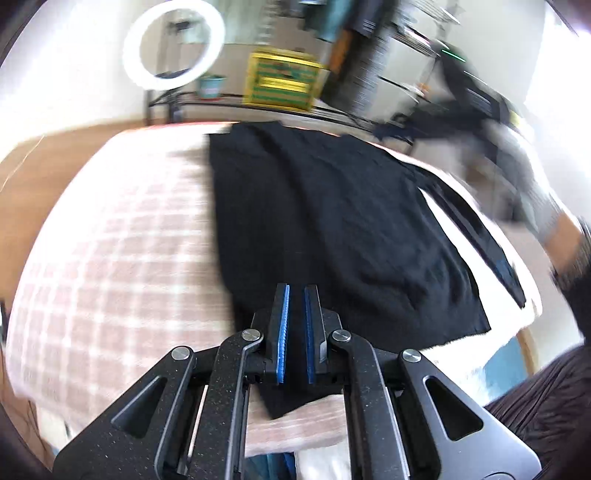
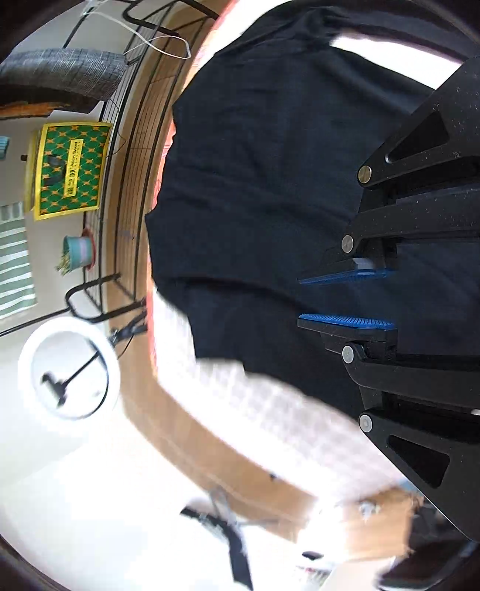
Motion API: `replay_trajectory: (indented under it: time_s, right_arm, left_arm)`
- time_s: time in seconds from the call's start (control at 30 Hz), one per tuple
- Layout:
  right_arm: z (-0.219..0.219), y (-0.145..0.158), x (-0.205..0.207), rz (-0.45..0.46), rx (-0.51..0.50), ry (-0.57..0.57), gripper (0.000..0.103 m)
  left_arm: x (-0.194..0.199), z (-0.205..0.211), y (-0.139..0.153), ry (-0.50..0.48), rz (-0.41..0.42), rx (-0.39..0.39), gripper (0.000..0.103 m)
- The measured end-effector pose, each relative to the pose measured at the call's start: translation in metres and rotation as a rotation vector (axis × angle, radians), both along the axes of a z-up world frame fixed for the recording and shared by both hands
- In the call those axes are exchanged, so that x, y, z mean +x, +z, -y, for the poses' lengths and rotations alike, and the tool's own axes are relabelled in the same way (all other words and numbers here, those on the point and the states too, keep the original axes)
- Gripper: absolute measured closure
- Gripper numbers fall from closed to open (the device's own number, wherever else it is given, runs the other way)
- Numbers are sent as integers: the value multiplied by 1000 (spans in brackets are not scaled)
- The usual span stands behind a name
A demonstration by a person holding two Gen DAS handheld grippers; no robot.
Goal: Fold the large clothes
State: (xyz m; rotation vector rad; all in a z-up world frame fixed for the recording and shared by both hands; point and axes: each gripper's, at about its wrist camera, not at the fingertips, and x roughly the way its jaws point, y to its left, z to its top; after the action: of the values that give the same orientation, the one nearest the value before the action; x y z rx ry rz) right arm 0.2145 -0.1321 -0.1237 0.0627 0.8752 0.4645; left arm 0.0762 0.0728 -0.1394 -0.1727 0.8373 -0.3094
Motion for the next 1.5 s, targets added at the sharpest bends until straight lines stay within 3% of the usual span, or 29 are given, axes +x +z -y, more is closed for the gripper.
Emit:
replay_trajectory:
  time_s: [0.2, 0.4, 0.47, 0.53, 0.6, 0.77, 0.83, 0.87, 0.9, 0.93, 1.0, 1.07, 1.13, 1.23, 1.3, 1.43, 1.5]
  right_arm:
    - [-9, -5, -75, -29, 42, 21, 88]
    - [-29, -42, -111, -123, 106, 66, 88]
    - [-45, -57, -116, -162, 78, 86, 88]
    - [-61, -80, -120, -220, 69, 89, 71]
    - [-70, -101, -124, -281, 64, 76, 64]
    - [-97, -149, -135, -396, 29, 104, 64]
    - [-102, -152, -138, -371, 22, 101, 63]
    - [-107, -151, -138, -357, 10, 110, 67]
    - [-109, -150, -138, -345, 14, 124, 91]
    - [-109, -148, -137, -347, 41, 141, 100]
    - [-101, -144, -134, -392, 187, 147, 101]
    - [-80, -132, -133, -414, 436, 175, 101]
    - [-62, -124, -132, -413, 572, 180, 101]
    - [-47, -142, -126, -458, 526, 103, 101]
    - [-46, -160, -121, -493, 414, 46, 101]
    - [-59, -165, -125, -471, 254, 83, 101]
    - [-72, -160, -134, -432, 156, 108, 100]
  left_arm:
    - [6, -49, -25, 111, -160, -157, 99]
    - [1, -50, -63, 142, -287, -303, 99]
    - [1, -43, -69, 156, -294, -275, 99]
    - [2, -41, -70, 173, -285, -249, 99]
    - [3, -45, -68, 186, -281, -252, 99]
    - [4, -54, -64, 211, -258, -248, 99]
    - [6, -54, -63, 213, -255, -245, 99]
    - [6, -54, -62, 215, -250, -236, 99]
    - [6, -54, -60, 220, -242, -227, 99]
    - [7, -54, -59, 222, -236, -222, 99]
    - [7, -56, -54, 233, -218, -219, 99]
    - [6, -58, -49, 237, -200, -214, 99]
    - [5, -58, -48, 234, -190, -199, 99]
    - [9, -52, -53, 223, -208, -190, 99]
    - [9, -48, -56, 208, -224, -191, 99]
    - [9, -37, -62, 188, -249, -155, 98]
    - [9, -33, -67, 189, -269, -140, 81]
